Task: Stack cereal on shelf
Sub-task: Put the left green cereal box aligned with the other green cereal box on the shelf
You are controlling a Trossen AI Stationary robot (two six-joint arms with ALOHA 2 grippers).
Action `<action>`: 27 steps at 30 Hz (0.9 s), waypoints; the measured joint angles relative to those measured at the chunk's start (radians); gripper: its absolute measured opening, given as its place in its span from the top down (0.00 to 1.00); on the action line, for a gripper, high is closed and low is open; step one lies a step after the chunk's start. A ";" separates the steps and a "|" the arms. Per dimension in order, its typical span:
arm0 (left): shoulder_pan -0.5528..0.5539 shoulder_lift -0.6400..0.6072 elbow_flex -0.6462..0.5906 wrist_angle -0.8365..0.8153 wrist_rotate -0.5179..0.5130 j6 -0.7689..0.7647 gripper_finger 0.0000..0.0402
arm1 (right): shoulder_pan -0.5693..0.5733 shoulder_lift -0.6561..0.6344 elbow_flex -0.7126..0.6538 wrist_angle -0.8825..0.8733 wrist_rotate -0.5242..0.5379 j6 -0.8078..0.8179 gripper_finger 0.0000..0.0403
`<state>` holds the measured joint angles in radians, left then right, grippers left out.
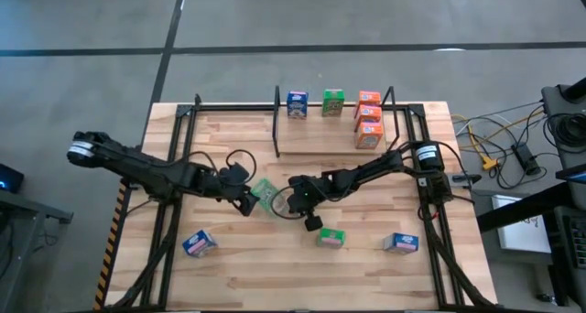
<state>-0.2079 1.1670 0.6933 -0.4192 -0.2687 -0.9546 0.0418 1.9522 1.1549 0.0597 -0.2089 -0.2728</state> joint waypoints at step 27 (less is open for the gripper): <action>0.002 0.012 0.000 0.000 -0.050 0.051 0.39 | -0.007 -0.032 0.003 0.162 0.087 -0.009 0.98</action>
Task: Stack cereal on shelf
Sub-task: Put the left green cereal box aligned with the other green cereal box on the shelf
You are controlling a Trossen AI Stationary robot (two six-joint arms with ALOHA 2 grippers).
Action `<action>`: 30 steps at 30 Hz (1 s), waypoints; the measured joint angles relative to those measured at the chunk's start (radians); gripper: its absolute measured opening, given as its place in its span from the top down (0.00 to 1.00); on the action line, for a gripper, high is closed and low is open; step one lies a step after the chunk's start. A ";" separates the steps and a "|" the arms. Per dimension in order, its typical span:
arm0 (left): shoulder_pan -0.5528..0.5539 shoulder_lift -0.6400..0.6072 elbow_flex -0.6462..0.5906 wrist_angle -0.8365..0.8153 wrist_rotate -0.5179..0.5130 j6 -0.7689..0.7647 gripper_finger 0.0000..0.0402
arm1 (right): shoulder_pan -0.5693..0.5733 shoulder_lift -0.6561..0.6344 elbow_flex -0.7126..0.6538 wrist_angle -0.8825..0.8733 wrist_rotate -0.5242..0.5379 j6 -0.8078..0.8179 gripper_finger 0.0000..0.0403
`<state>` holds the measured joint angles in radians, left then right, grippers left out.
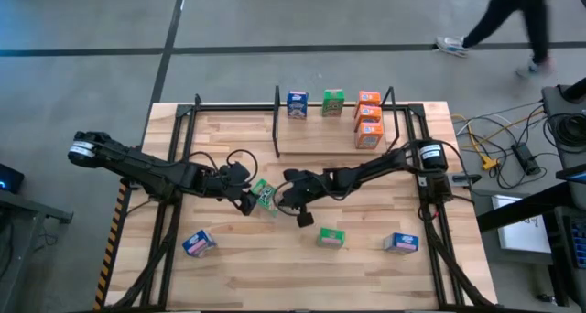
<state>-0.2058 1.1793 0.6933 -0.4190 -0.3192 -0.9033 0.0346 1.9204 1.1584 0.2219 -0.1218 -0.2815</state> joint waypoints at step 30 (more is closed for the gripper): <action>0.111 0.005 0.000 -0.070 -0.083 -0.209 0.36 | 0.007 0.027 -0.003 -0.117 -0.040 -0.020 0.98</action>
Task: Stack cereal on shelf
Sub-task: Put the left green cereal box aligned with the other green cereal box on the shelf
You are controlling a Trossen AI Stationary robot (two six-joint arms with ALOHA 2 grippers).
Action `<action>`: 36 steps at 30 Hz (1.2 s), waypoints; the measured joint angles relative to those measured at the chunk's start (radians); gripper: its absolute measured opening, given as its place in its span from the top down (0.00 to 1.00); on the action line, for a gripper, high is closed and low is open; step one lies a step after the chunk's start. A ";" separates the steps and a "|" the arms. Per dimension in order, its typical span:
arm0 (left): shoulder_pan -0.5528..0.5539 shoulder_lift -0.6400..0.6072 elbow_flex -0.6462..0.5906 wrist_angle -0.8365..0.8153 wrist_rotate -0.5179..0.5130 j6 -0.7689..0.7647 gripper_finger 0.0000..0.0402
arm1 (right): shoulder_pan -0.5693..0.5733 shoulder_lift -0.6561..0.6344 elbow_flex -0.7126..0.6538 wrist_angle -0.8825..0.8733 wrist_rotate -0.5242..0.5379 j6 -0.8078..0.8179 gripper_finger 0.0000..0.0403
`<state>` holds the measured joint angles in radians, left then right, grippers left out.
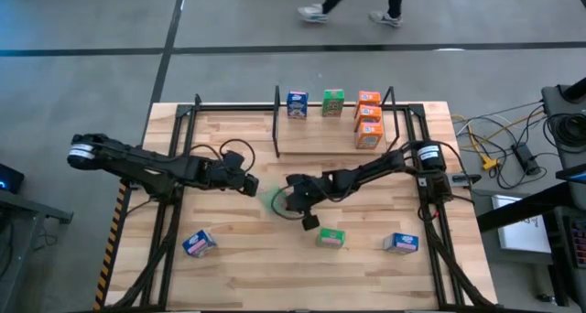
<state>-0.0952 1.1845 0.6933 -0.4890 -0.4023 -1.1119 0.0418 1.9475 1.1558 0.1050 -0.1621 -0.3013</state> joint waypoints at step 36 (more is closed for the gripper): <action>-0.123 0.126 0.071 -0.077 0.289 0.573 0.57 | 0.000 -0.010 -0.003 0.001 0.006 0.014 0.98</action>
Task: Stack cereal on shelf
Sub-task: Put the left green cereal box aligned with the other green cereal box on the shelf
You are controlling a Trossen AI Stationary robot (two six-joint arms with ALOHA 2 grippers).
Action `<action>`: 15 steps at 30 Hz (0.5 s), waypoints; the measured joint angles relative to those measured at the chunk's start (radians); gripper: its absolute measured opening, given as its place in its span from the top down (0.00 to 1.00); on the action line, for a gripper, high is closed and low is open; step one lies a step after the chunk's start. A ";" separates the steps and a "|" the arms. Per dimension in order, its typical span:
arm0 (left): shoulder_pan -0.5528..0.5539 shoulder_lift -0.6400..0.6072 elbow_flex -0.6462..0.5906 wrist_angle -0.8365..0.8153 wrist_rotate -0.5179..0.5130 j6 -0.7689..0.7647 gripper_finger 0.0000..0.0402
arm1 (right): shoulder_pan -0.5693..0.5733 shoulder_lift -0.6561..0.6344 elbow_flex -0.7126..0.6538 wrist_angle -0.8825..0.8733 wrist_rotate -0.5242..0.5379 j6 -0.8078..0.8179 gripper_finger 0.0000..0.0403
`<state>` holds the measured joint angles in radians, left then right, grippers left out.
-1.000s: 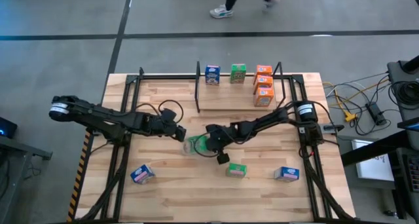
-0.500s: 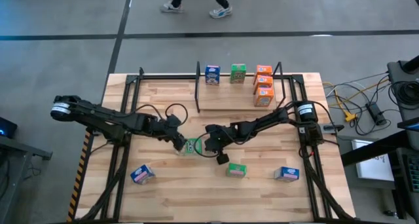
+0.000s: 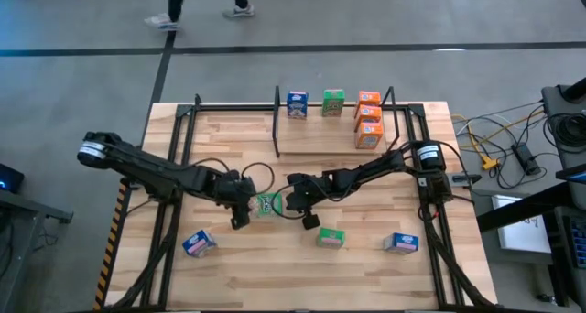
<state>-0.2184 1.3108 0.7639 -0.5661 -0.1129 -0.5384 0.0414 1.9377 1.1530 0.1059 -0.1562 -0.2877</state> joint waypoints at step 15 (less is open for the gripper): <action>-0.011 0.116 0.010 -0.019 -0.016 -0.001 0.99 | 0.000 0.000 0.002 0.003 0.000 0.039 0.98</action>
<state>-0.2293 1.4264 0.7742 -0.5855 -0.1285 -0.5399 0.0414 1.9377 1.1555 0.1089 -0.1564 -0.2491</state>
